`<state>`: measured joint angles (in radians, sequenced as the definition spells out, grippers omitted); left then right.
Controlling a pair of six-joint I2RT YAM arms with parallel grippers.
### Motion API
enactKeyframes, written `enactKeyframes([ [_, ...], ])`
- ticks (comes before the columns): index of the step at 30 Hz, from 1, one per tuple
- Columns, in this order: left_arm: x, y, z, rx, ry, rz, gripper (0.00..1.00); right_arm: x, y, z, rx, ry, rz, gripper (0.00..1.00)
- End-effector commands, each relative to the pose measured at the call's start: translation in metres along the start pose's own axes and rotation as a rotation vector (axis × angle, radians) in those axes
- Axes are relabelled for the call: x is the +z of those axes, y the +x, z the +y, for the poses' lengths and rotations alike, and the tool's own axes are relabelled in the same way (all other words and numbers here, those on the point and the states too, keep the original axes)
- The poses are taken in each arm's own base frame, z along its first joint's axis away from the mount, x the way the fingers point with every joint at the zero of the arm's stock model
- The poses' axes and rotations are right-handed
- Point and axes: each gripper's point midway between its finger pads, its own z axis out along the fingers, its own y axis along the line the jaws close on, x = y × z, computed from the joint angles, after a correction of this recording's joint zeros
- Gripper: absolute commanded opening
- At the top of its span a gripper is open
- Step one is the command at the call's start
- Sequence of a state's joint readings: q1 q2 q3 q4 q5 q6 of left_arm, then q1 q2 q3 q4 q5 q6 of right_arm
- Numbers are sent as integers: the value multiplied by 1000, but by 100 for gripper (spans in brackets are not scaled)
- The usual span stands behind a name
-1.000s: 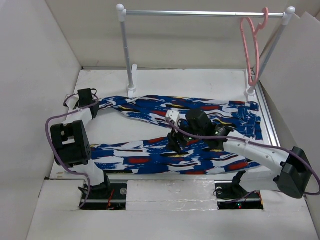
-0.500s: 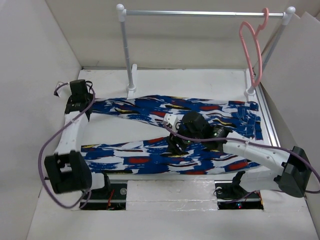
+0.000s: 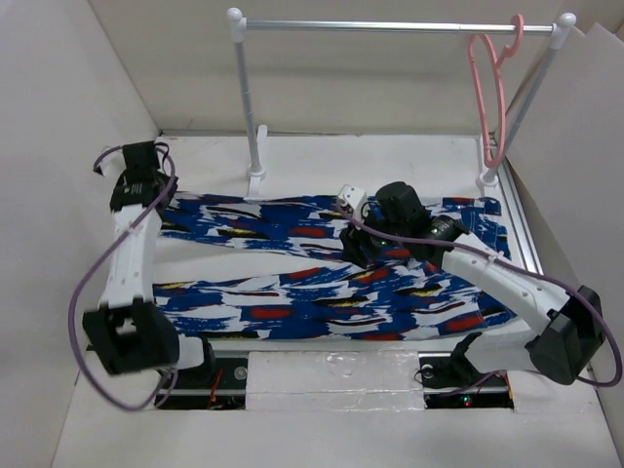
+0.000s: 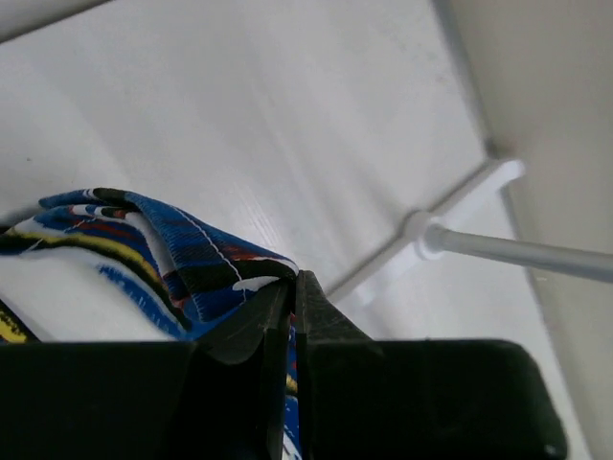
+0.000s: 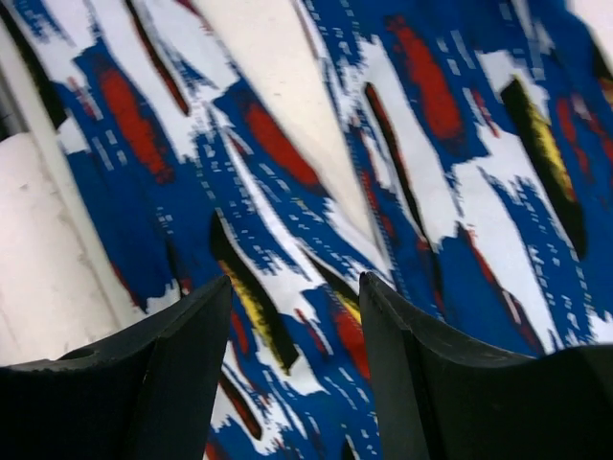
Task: Place the trousers on the hanger
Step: Flatten out the trousers at the center of the board.
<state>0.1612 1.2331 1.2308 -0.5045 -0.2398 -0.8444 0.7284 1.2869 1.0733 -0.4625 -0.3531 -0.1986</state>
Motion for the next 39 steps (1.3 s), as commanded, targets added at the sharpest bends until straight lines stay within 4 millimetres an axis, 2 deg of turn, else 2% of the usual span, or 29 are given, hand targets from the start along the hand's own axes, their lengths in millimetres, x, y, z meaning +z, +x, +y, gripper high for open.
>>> enactKeyframes([
  [1, 64, 20, 6, 100, -114, 96, 0, -7, -19, -19, -12, 22, -33, 61],
  [2, 81, 24, 3, 117, -137, 118, 0, -10, -24, -23, -10, 30, -40, 61],
  [3, 90, 2, -19, 104, -116, 88, 0, -10, -24, -23, -6, 30, -35, 61],
  [4, 127, 26, -3, 142, -211, 165, 0, -12, -25, -27, 3, 40, -35, 61],
  [5, 141, 27, -5, 158, -239, 176, 0, -14, -30, -28, 6, 48, -42, 61],
  [6, 141, 4, -21, 141, -253, 153, 8, -15, -29, -27, 15, 50, -38, 62],
  [7, 168, 18, -9, 163, -323, 185, 16, -14, -28, -23, 12, 43, -36, 62],
  [8, 171, 12, -14, 166, -330, 174, 25, -16, -27, -21, 18, 57, -36, 62],
  [9, 169, 0, -24, 163, -322, 144, 44, -14, -20, -22, 33, 65, -20, 62],
  [12, 171, -18, -11, 123, -316, 94, 70, -7, 0, -16, 66, 60, 7, 59],
  [13, 161, -24, -13, 98, -286, 91, 72, -6, 3, -16, 72, 60, 5, 56],
  [14, 159, -29, -4, 75, -287, 88, 73, -5, 6, -14, 89, 56, 3, 36],
  [15, 159, -15, 9, 78, -302, 117, 73, -4, 0, -15, 87, 59, -30, 22],
  [16, 151, -7, 18, 82, -305, 131, 70, 4, 2, -12, 84, 46, -42, 0],
  [17, 140, -16, 11, 75, -280, 111, 70, 6, 6, -10, 86, 36, -33, 0],
  [18, 137, 12, 18, 111, -274, 146, 62, 13, 0, -6, 62, 12, -63, 0],
  [19, 116, 7, 8, 102, -210, 125, 58, 28, 3, -3, 47, -27, -42, 0],
  [20, 103, 31, 18, 102, -148, 150, 37, 48, -5, 20, -16, -131, -43, 0],
  [21, 103, 31, 18, 102, -148, 150, 37, 49, -5, 20, -17, -132, -43, 0],
  [22, 76, 25, 2, 73, -40, 142, 28, 68, -9, 25, -32, -161, -28, 2],
  [23, 67, 33, 6, 75, -6, 152, 11, 79, -18, 34, -61, -202, -46, 20],
  [24, 57, 27, -4, 72, 56, 132, 4, 90, -24, 42, -78, -235, -52, 29],
  [25, 31, 16, -20, 66, 151, 113, 0, 116, -13, 55, -79, -292, -8, 37],
  [26, 21, 11, -23, 70, 173, 97, 0, 126, -43, 65, -110, -336, -62, 48],
  [31, -50, -11, -61, 115, 408, 70, 0, 205, -61, 99, -99, -479, -23, 57],
  [32, -57, -13, -63, 118, 426, 65, 0, 229, -40, 107, -71, -503, 35, 58],
  [33, -62, -12, -61, 121, 429, 65, 0, 238, -61, 111, -85, -502, -5, 59],
  [34, -71, -16, -61, 130, 442, 45, 2, 249, -61, 108, -71, -489, -2, 60],
  [39, -72, -10, -38, 169, 376, 26, 9, 297, -42, 130, 19, -543, 31, 62],
])
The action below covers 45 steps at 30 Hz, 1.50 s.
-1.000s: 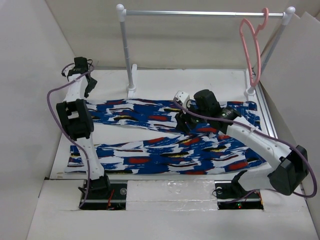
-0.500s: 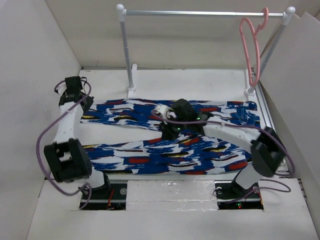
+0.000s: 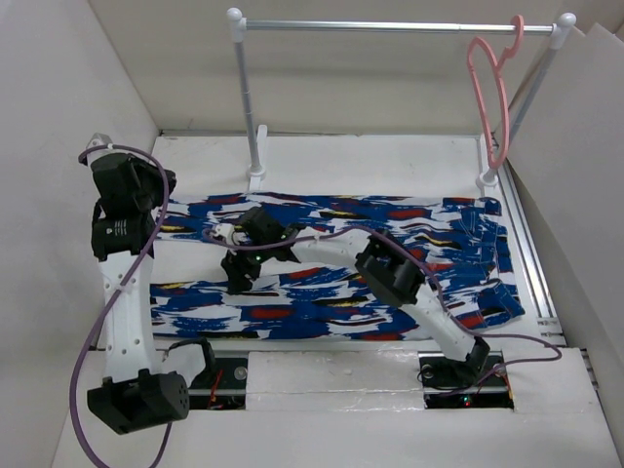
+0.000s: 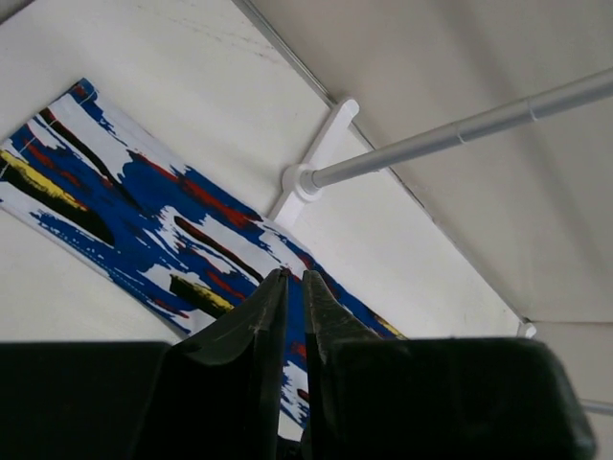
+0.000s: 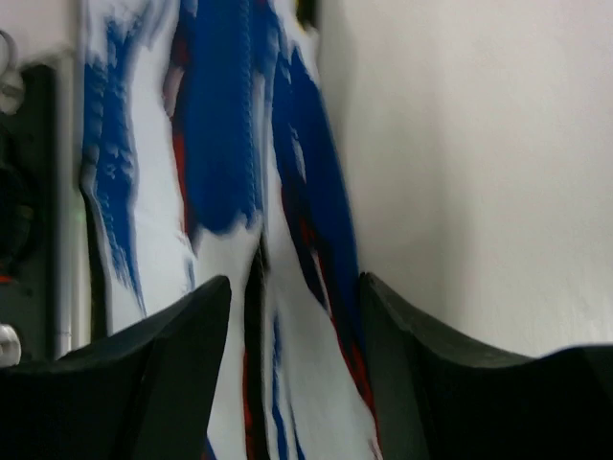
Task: Place the trousers on the hanger
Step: Flatten out the trousers at the center of the board, then fold the trousers at the center of the board.
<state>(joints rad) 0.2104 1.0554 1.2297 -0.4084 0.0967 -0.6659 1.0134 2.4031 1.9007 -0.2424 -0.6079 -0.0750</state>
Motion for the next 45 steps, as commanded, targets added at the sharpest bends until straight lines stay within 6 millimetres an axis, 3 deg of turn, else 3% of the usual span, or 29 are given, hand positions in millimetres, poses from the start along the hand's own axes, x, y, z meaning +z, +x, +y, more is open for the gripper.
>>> enactKeyframes([
  [1, -4, 7, 13, 49, -37, 6, 9, 20, -35, 19, 24, -80, -87, 62],
  [4, 1, 14, 21, 57, -57, 29, 11, 43, -28, 34, 42, -134, -64, 62],
  [6, 4, 17, 24, 61, -65, 42, 11, 52, -26, 38, 59, -147, -74, 52],
  [7, 4, 18, 24, 64, -65, 42, 11, 54, -23, 37, 74, -145, -77, 27],
  [8, 6, 21, 27, 65, -72, 50, 12, 56, -24, 36, 91, -141, -96, 14],
  [10, 8, 24, 33, 74, -91, 55, 13, 52, -28, 20, 118, -110, -123, 0],
  [13, 12, 33, 46, 86, -134, 79, 21, 37, -52, -9, 137, -50, -194, 0],
  [14, 14, 38, 53, 86, -156, 91, 31, 33, -58, -18, 144, -23, -208, 0],
  [15, 15, 42, 59, 82, -180, 105, 36, 24, -80, -24, 124, -6, -251, 0],
  [17, 17, 49, 76, 74, -224, 126, 42, 13, -91, -47, 137, 52, -277, 0],
  [18, 20, 52, 85, 68, -255, 136, 42, 4, -109, -50, 124, 56, -317, 0],
  [22, 19, 59, 120, 53, -392, 126, 45, -2, -119, -57, 127, 27, -344, 54],
  [23, 14, 65, 140, 33, -486, 111, 45, -17, -133, -40, 94, -14, -365, 60],
  [26, 12, 76, 157, 10, -543, 115, 45, -24, -121, -31, 90, -28, -347, 62],
  [27, 10, 78, 165, 2, -575, 101, 45, -51, -148, -13, 33, -31, -404, 61],
  [28, 10, 88, 177, -20, -618, 105, 44, -73, -151, 3, -2, -25, -409, 59],
  [29, 10, 94, 182, -33, -631, 113, 44, -63, -128, -3, 13, -19, -366, 59],
  [30, 8, 94, 194, -57, -668, 102, 44, -97, -150, 20, -38, -13, -409, 53],
  [31, 7, 96, 202, -81, -689, 99, 41, -108, -145, 25, -64, 6, -405, 47],
  [32, 5, 102, 214, -113, -717, 111, 40, -108, -112, 27, -32, 17, -347, 39],
  [33, 4, 104, 217, -153, -697, 122, 39, -121, -105, 35, -37, 32, -342, 18],
  [34, -4, 102, 241, -215, -747, 104, 37, -154, -116, 56, -86, 51, -382, 11],
  [35, -5, 95, 249, -249, -745, 71, 37, -154, -79, 60, -56, 54, -322, 6],
  [36, -8, 95, 256, -269, -734, 73, 37, -164, -68, 66, -59, 65, -314, 3],
  [38, -14, 98, 279, -317, -808, 71, 38, -202, -57, 90, -78, 107, -334, 6],
  [39, -13, 104, 289, -341, -842, 87, 40, -204, -21, 89, -35, 122, -286, 9],
  [41, -21, 104, 315, -439, -894, 73, 42, -231, -5, 105, -36, 162, -300, 26],
  [42, -21, 107, 320, -484, -882, 82, 43, -232, 22, 106, -7, 176, -264, 32],
  [45, -25, 112, 339, -519, -937, 95, 43, -257, 44, 111, 17, 225, -275, 35],
])
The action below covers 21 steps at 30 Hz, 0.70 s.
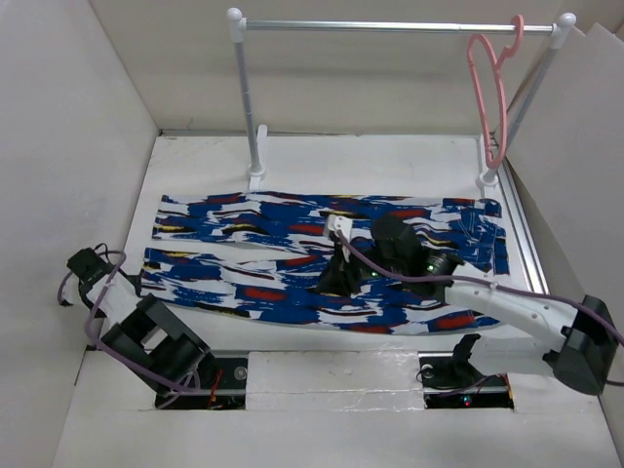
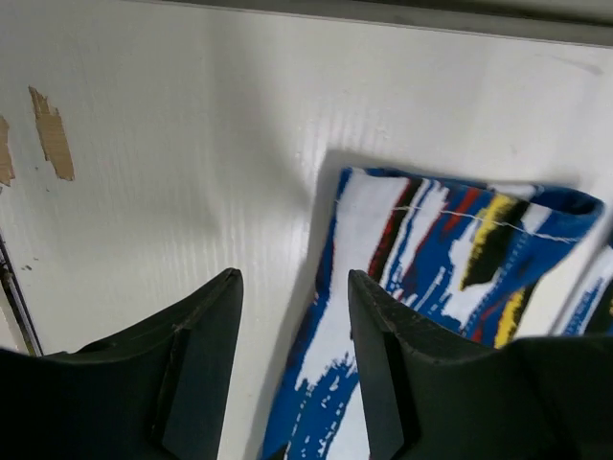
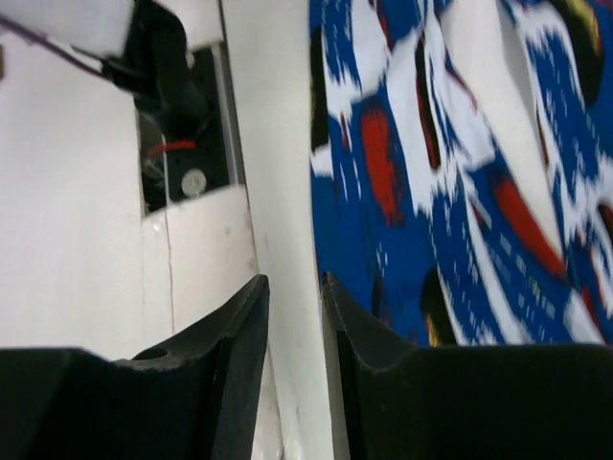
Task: Place the trousers on the hanger
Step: Fold the trousers at the center of the board.
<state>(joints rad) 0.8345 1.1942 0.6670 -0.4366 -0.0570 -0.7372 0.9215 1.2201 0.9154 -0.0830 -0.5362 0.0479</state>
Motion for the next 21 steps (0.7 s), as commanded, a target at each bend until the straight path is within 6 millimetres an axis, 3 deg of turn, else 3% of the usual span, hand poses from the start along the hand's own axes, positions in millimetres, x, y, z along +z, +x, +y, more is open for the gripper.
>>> enactKeyframes([
  [1, 10, -3, 1, -17, 5, 15, 44, -23, 49, -16, 56, 98, 90, 35],
  [6, 17, -1, 4, -8, -7, 18, 44, -56, 51, -32, 81, 194, 43, 36],
  [12, 31, 10, -5, 43, 42, 32, 49, -64, 45, -34, 92, 186, 25, 36],
  [15, 36, 21, -7, 41, 67, 77, 39, -66, 47, -38, 109, 217, 32, 36],
  [19, 36, 22, -16, 73, 105, 101, 0, -83, 57, -61, 203, 377, 18, 41],
  [21, 24, 20, -28, 80, 169, 103, 0, -94, 74, -77, 265, 462, 30, 46],
])
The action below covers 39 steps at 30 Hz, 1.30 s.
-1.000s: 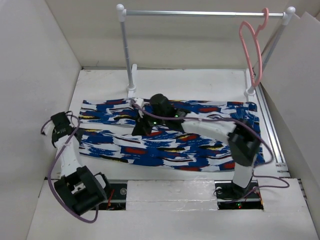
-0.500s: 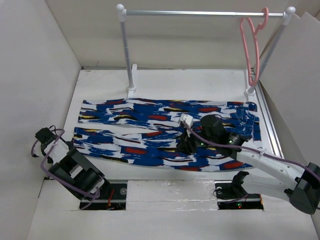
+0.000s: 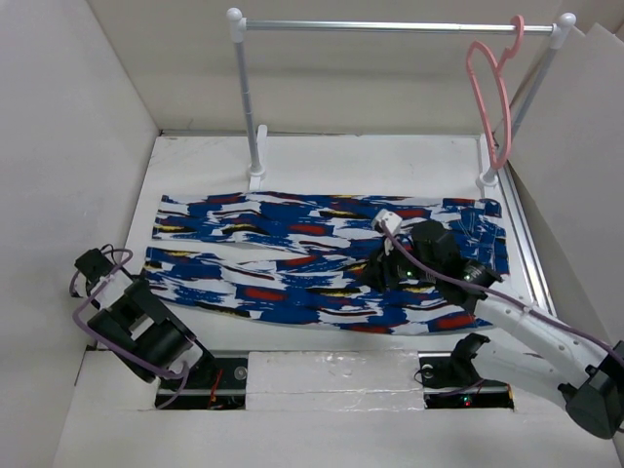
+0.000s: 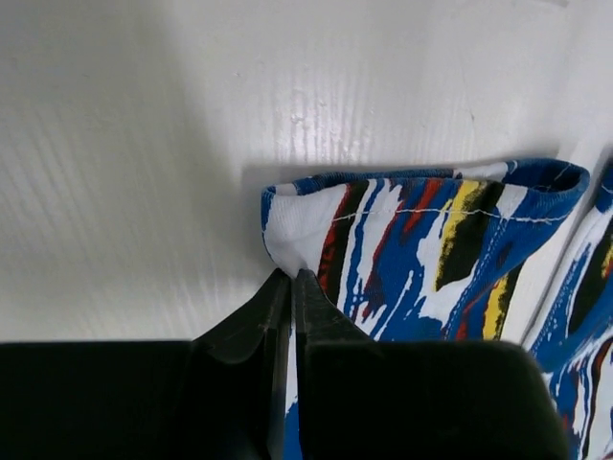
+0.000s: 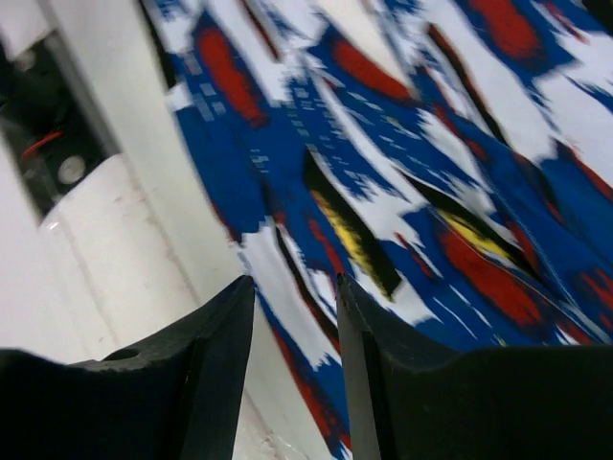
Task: Place the trousers on the hanger
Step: Fold the trousers at the center of the board.
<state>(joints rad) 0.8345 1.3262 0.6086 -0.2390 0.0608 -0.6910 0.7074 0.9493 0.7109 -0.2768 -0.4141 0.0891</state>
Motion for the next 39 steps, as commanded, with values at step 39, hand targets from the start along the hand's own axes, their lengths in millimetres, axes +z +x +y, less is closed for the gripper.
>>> enactKeyframes([
  [39, -214, 110, -144, 636, 690, -144, 0, -210, 173, -310, 1131, 1348, 60, 48],
])
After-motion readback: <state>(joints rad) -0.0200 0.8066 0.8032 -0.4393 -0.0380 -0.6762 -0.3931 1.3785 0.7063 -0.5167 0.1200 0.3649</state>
